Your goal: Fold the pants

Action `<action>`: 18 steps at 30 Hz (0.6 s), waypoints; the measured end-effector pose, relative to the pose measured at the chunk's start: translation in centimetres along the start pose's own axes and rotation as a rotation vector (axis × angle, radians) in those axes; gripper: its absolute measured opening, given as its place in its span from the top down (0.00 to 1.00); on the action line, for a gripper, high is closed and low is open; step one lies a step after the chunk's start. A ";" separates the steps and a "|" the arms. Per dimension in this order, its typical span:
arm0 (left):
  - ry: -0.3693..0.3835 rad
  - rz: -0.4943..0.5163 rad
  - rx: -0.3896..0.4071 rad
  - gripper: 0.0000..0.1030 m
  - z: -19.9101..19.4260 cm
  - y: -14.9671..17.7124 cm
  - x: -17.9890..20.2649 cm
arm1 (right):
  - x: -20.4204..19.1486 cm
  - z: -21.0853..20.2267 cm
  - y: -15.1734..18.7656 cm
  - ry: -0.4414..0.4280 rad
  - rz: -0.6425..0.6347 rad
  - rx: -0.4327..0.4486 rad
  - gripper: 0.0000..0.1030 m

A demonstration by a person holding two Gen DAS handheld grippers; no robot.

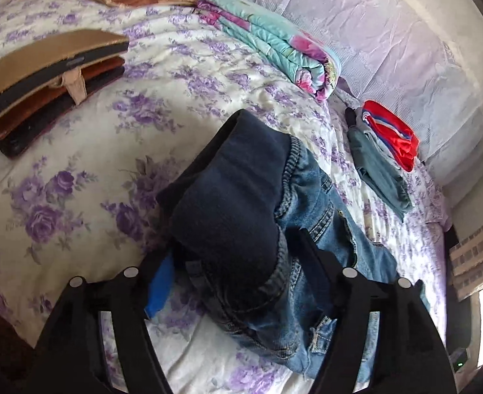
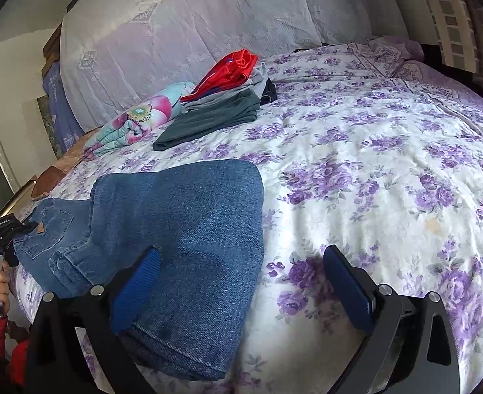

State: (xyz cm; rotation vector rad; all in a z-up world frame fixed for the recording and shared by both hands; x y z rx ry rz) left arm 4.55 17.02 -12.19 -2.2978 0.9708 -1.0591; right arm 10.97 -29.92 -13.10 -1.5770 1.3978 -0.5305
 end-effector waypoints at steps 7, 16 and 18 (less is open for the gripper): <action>-0.060 0.143 0.092 0.45 -0.5 0.5 1.3 | 0.0 0.0 0.0 0.005 -0.002 0.002 0.03; -0.077 0.178 0.130 0.52 -1.3 0.6 1.6 | -0.1 0.1 -0.1 0.010 -0.003 0.013 0.03; -0.093 0.197 0.146 0.55 -1.6 0.6 1.9 | 0.0 0.0 -0.1 0.011 -0.003 0.013 0.03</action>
Point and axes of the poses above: each gripper's, at about its wrist camera, not at the fingertips, and z roughly the way its jaws point, x to its right, y to its underside, the point moved 7 cm from there along z, roughly the way its jaws point, and after that the axes turned 7 degrees about x, right-handed, at the moved point
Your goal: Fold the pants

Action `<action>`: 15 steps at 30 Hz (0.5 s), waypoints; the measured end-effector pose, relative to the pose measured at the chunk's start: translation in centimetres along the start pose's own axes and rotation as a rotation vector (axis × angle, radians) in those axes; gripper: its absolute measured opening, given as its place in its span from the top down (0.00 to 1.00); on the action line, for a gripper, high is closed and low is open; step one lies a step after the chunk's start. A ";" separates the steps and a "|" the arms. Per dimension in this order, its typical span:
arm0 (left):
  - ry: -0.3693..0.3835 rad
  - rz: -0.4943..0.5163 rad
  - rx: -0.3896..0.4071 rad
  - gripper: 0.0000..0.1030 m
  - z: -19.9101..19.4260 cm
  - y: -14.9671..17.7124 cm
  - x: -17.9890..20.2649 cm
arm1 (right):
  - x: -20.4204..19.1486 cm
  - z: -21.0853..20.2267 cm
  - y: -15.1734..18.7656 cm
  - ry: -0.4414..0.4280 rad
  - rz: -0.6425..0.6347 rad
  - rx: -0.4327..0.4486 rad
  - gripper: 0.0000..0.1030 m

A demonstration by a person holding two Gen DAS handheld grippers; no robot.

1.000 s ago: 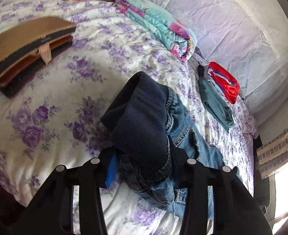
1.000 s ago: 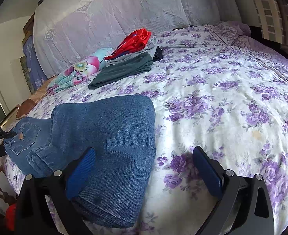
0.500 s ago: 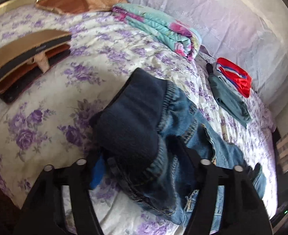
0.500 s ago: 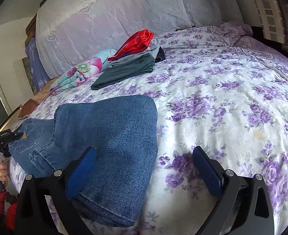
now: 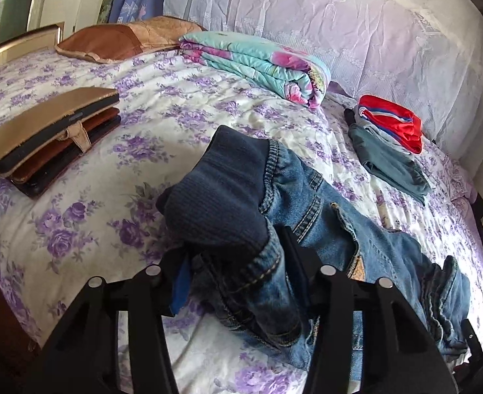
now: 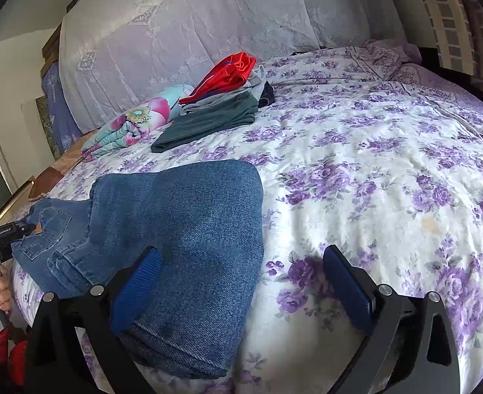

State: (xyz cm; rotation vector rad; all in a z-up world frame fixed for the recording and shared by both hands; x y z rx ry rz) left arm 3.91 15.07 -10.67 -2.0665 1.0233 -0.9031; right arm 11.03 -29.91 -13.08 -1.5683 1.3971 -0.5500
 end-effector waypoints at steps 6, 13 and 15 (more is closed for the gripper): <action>-0.027 0.031 0.022 0.57 -0.5 -0.1 0.4 | -0.1 0.0 0.1 -0.001 0.003 0.001 0.03; -0.055 0.075 0.051 0.59 -1.2 -0.2 0.9 | -1.2 -1.4 -0.4 0.073 -0.057 0.029 0.03; -0.063 0.085 0.062 0.59 -1.4 -0.2 1.1 | -2.0 -1.8 -0.5 0.111 -0.124 0.043 0.03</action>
Point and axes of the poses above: each gripper's, at about its wrist camera, not at the fingertips, and z roughly the way its jaws point, x to its right, y to its underside, the point moved 7 cm from there along z, roughly the way its jaws point, and after that the axes turned 7 degrees about x, right-handed, at the moved point
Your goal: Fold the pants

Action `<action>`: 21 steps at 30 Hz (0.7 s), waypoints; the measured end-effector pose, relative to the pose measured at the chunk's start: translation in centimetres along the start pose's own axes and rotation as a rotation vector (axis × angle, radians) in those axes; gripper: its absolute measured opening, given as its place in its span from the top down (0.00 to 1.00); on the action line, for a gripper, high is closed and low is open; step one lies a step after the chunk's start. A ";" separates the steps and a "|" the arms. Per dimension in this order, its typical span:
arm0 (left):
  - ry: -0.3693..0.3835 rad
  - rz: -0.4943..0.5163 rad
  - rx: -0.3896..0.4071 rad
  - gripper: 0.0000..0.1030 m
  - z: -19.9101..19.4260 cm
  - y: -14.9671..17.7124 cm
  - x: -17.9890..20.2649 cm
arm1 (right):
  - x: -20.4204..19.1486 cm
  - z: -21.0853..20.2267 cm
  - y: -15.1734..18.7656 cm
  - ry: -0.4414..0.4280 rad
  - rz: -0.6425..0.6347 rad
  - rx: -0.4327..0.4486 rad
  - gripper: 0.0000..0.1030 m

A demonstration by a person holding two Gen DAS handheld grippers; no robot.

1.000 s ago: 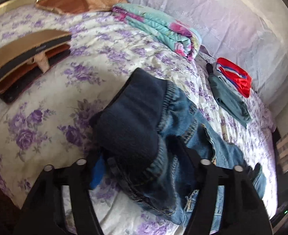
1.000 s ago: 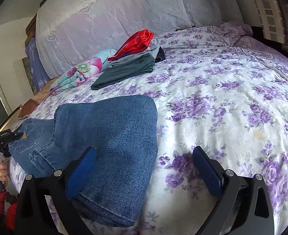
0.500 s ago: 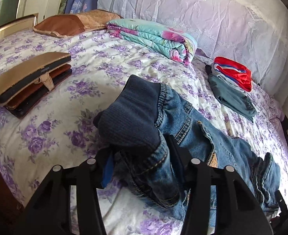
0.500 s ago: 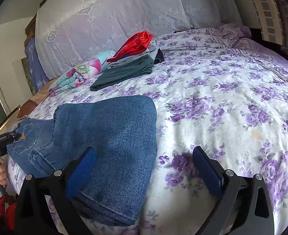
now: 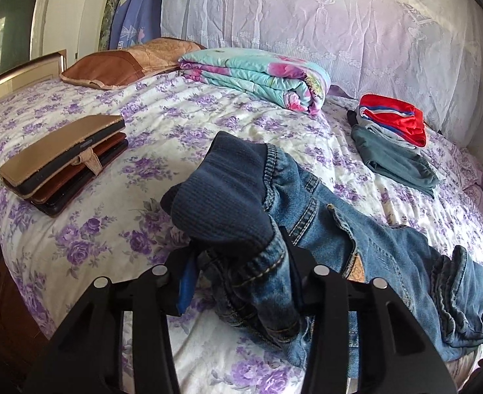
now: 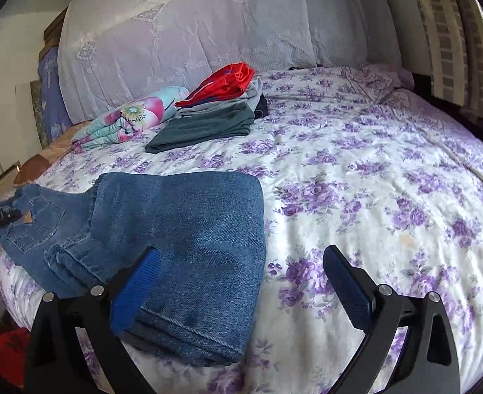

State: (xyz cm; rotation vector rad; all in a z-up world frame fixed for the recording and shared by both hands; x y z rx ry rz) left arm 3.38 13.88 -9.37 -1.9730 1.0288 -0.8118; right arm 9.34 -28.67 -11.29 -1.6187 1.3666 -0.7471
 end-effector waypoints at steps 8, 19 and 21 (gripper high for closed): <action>-0.008 0.016 0.018 0.60 -0.6 -0.2 0.2 | 0.5 0.9 0.9 -0.013 0.046 -0.056 0.03; -0.022 0.059 0.063 0.60 -1.9 -0.9 1.0 | 1.0 1.3 1.3 0.006 0.042 -0.078 0.03; -0.021 0.068 0.073 0.61 -2.3 -1.2 1.3 | 1.3 0.5 0.5 0.022 0.030 -0.035 0.03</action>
Point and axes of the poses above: each gripper's, at about its wrist camera, not at the fingertips, and z roughly the way its jaws point, x to its right, y to its underside, the point moved 7 cm from there along z, roughly the way its jaws point, and after that the axes turned 7 degrees about x, right-handed, at the moved point
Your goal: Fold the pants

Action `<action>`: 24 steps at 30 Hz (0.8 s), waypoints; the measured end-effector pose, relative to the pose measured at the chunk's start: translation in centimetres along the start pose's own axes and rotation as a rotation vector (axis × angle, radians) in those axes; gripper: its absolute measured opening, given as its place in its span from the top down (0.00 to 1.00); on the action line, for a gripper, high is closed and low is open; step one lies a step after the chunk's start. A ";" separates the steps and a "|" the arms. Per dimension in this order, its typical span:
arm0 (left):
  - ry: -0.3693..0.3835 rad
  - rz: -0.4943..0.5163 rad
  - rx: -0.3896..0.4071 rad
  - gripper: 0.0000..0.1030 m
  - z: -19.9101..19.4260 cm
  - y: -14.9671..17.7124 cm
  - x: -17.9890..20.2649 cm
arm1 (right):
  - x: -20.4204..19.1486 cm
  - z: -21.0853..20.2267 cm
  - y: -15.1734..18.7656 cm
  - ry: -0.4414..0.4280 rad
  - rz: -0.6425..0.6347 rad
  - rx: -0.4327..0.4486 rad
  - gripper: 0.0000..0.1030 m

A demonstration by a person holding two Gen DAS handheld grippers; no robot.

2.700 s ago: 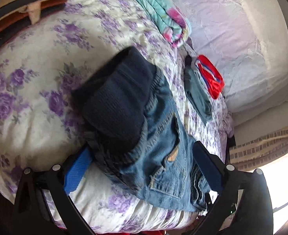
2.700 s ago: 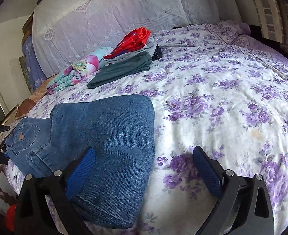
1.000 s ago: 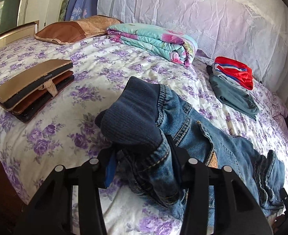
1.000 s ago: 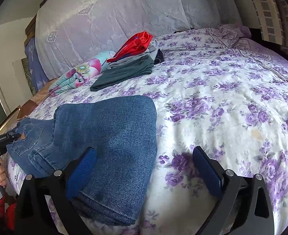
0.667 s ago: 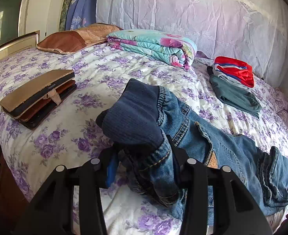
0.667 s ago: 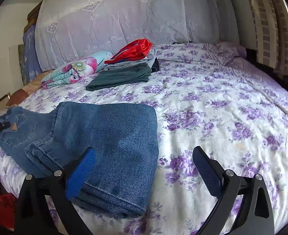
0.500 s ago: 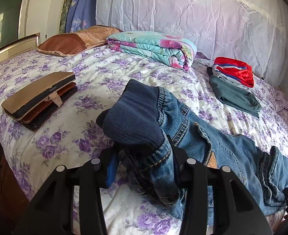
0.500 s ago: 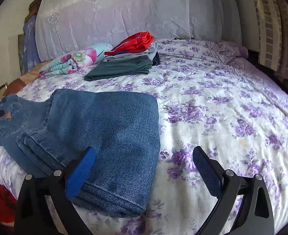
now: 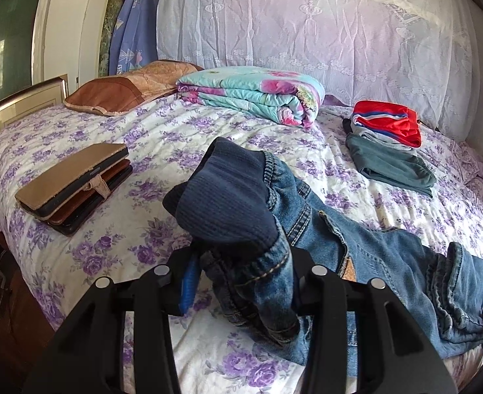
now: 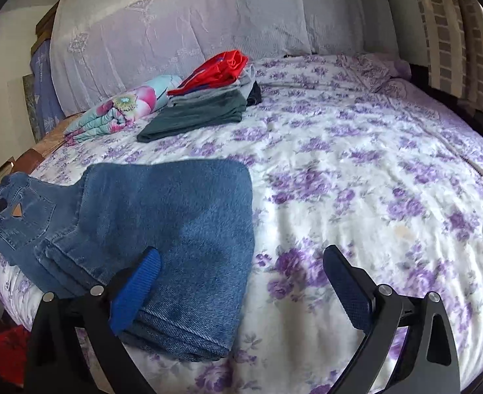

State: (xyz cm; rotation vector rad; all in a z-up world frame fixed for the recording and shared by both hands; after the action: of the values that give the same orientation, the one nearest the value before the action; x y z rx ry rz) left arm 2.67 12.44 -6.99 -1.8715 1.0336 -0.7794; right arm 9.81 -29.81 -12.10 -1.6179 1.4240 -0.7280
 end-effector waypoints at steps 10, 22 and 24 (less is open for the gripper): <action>0.003 0.055 0.070 0.62 -2.4 -1.9 2.2 | 1.1 0.6 0.3 0.036 -0.048 -0.021 0.03; -0.004 0.141 0.136 0.62 -4.6 -3.4 5.4 | 2.4 -1.1 -0.7 0.007 -0.001 0.026 0.03; -0.008 0.135 0.133 0.62 -4.4 -3.2 5.3 | 2.1 -1.2 -0.8 -0.006 0.008 0.028 0.03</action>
State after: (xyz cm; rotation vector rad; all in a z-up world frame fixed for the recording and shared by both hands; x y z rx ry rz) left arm 2.69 7.13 -1.53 -1.6729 1.0656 -0.7423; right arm 9.56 -32.13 -11.00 -1.5905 1.4096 -0.7346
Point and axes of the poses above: each gripper's, at about its wrist camera, not at the fingertips, and z roughly the way its jaws point, x to its right, y to its underside, the point moved 7 cm from there along z, roughly the way its jaws point, and after that the axes turned 7 degrees about x, right-handed, at the moved point
